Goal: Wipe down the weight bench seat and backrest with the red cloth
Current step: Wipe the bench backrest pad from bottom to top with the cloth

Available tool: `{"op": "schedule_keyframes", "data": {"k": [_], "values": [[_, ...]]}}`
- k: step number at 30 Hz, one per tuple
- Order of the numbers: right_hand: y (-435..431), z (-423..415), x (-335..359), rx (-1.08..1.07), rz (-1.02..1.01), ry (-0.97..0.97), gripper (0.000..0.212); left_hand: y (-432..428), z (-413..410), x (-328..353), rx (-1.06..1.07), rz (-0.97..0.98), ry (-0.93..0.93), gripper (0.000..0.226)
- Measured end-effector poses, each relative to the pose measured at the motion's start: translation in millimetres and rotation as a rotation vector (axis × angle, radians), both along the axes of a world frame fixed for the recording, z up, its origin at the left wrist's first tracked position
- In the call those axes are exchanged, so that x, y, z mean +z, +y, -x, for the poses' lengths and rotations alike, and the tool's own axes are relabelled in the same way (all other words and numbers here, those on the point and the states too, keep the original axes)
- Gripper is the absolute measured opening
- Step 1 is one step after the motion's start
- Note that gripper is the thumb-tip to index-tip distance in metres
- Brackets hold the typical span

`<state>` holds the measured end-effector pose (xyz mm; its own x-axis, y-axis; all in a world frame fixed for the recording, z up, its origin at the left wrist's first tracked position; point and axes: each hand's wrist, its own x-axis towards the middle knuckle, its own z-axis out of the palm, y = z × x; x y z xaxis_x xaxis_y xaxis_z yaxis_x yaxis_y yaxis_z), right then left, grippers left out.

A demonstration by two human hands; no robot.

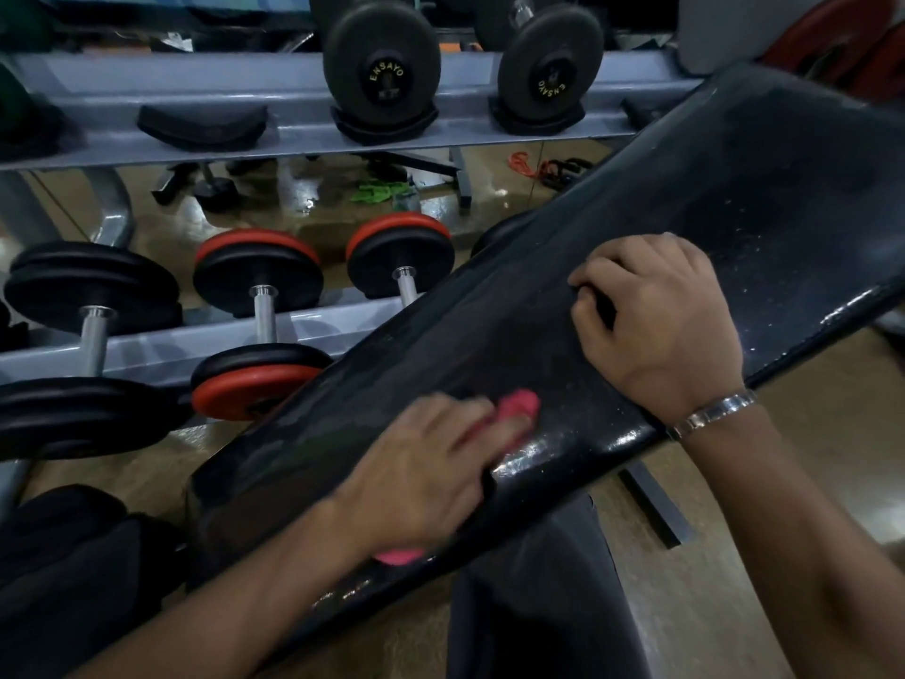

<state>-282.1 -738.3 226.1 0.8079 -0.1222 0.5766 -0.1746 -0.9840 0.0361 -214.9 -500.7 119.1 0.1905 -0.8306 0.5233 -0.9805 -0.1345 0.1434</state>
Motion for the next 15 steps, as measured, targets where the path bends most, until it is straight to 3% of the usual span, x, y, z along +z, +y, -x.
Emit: {"op": "schedule_keyframes", "data": {"k": [5, 7, 9, 13, 15], "values": [[0, 0, 1, -0.018, -0.004, 0.016, 0.023, -31, -69, 8, 0.738, 0.097, 0.544, 0.047], [0, 1, -1, -0.007, -0.002, 0.003, 0.022, -52, -76, 18, 0.938, 0.122, 0.681, 0.04], [0, 2, -1, 0.005, 0.001, -0.007, 0.022, -67, -58, 25, 0.883, 0.198, 0.61, 0.041], [-2, 2, -1, 0.031, 0.008, -0.029, 0.02, -54, -29, 27, 0.359, 0.203, 0.438, 0.052], [-2, 1, -2, 0.035, 0.01, -0.047, 0.019, -47, -52, 22, 0.345, 0.184, 0.414, 0.048]]}}
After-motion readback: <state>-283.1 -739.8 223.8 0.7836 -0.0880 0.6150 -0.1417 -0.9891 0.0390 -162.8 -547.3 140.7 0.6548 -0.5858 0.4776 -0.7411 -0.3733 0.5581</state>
